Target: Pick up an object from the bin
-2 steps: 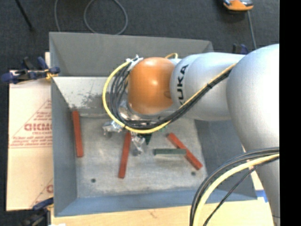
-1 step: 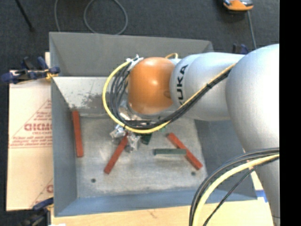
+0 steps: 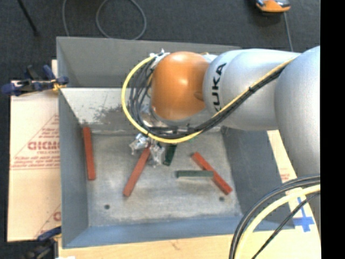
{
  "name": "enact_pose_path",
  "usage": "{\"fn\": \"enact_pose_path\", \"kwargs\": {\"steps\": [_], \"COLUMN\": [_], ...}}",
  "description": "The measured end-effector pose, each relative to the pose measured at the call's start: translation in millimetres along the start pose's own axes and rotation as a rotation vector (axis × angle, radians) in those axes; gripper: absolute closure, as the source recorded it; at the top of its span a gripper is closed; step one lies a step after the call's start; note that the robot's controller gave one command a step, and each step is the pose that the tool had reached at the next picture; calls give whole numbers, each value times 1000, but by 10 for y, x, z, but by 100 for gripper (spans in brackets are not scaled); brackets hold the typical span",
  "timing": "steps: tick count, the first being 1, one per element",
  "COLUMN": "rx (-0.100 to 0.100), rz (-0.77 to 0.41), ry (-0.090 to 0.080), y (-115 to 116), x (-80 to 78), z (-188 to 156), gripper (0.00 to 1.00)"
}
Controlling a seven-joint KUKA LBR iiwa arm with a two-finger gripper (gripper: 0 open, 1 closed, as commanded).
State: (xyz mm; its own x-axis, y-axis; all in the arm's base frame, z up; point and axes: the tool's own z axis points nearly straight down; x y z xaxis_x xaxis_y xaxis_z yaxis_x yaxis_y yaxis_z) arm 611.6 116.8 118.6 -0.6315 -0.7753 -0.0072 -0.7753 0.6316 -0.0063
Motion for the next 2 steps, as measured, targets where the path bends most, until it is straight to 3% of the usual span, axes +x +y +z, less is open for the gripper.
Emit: {"fn": "enact_pose_path", "kwargs": {"steps": [1,2], "rx": [-2,0], "rz": [9,20], "ry": [1,1], "y": [-17,-42], "x": [-9,-18], "z": [-155,-523], "gripper": [100,100]}}
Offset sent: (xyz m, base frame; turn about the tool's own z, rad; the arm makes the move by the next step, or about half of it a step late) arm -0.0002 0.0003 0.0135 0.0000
